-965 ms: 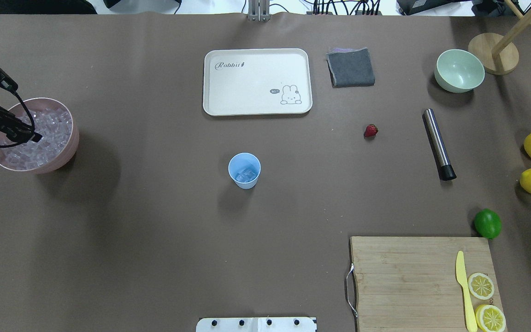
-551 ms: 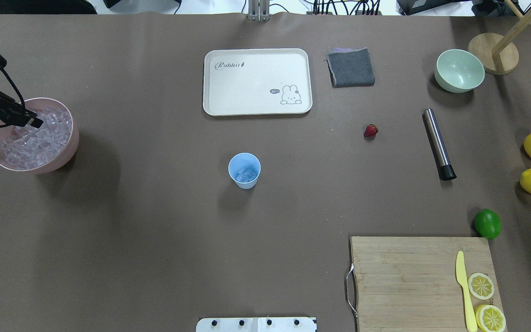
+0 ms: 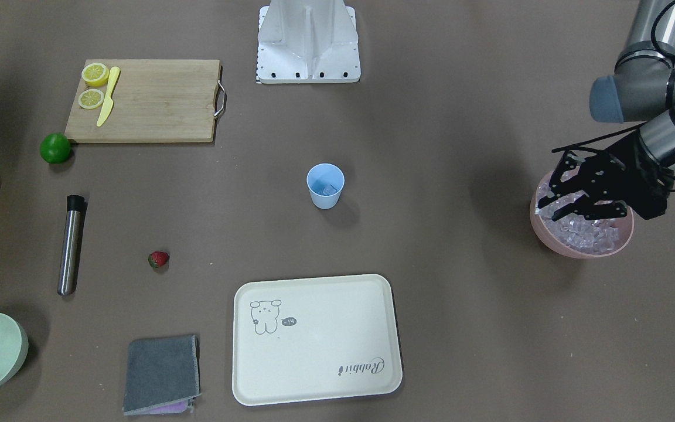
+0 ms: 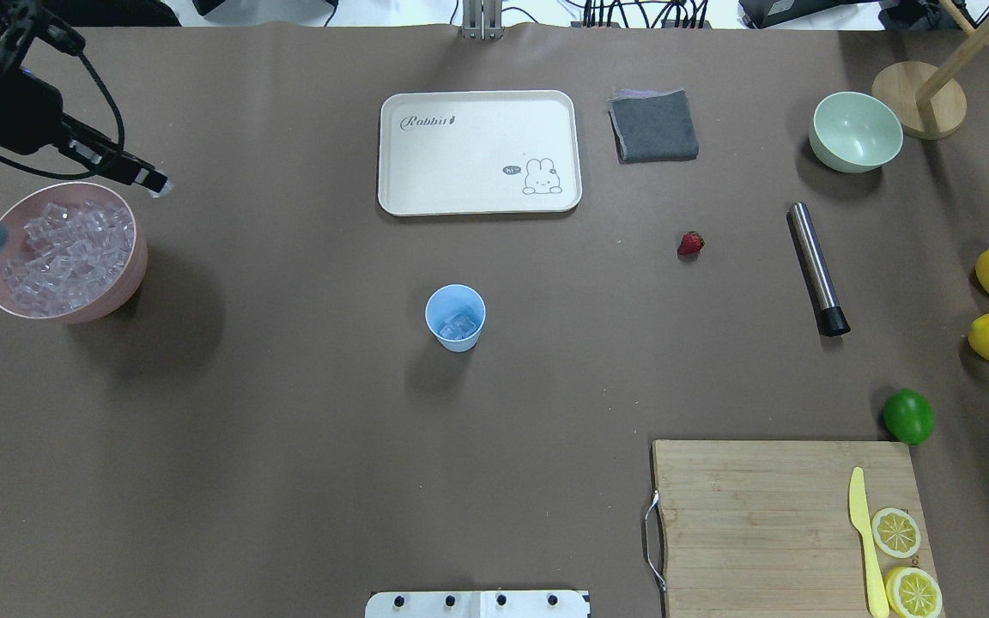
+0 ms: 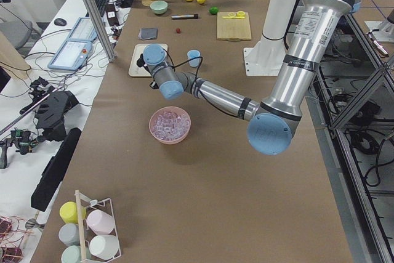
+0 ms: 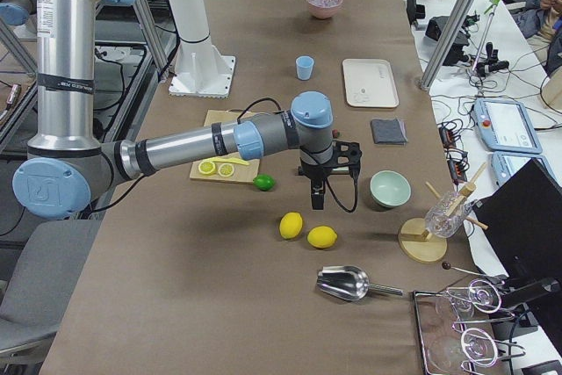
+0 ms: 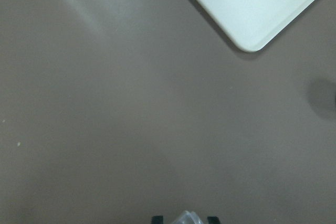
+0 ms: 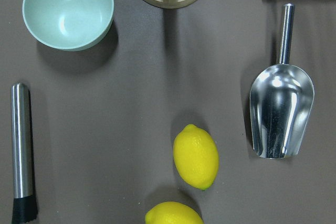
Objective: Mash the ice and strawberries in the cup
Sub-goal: 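Lift the ice cube and carry it with the left gripper toward the blue cup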
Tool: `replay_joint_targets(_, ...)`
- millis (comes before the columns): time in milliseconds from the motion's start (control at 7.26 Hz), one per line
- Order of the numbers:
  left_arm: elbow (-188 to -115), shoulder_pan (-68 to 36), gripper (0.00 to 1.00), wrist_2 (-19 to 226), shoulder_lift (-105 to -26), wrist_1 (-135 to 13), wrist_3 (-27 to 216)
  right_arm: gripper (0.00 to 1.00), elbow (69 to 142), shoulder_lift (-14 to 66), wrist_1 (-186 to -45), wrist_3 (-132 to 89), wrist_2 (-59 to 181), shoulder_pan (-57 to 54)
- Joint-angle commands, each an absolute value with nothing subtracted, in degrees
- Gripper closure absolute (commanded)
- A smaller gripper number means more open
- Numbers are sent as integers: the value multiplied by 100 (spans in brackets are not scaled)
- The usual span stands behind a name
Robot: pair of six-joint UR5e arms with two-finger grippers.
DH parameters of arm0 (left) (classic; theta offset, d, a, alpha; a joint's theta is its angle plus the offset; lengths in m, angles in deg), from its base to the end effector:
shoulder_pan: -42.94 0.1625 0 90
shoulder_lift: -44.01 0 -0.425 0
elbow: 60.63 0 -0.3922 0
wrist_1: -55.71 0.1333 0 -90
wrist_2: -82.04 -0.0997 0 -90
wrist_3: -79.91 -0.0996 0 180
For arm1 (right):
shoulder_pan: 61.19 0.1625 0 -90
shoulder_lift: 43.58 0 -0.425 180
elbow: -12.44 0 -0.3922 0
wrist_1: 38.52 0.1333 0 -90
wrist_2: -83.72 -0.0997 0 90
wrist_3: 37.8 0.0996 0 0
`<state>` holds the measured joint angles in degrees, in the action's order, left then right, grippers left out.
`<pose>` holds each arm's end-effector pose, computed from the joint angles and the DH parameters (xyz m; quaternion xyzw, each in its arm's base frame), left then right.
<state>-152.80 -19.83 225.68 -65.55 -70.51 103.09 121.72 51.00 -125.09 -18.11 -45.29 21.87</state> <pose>0.2317 -0.5663 0.3646 0.2231 0.5412 0.2460 0.7725 0.0140 -0.4694 0.5291 0.0686 -0.3551 0.0511 0.9309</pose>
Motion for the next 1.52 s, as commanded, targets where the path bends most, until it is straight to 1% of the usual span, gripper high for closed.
replay_joint_targets(0,-15467,-1439,100,22252,-7014,-7076,11118,0,12169,5055,-12510,-1811,-4522,2187)
replay_joint_targets(276,-15511,-964,100,21900,-7427,-7085,11879,0,12178,5038,-12510,-1820,-4522,2187)
replay_joint_targets(413,-15694,-457,100,21236,-7490,-7120,12451,0,12186,5038,-12510,-1820,-4522,2187)
replay_joint_targets(965,-15705,924,100,19432,-7710,-7593,13229,0,12213,5029,-12501,-1837,-4548,2187)
replay_joint_targets(1378,-15652,1200,100,19067,-7710,-7656,13230,0,12257,5099,-12501,-1829,-4557,2187)
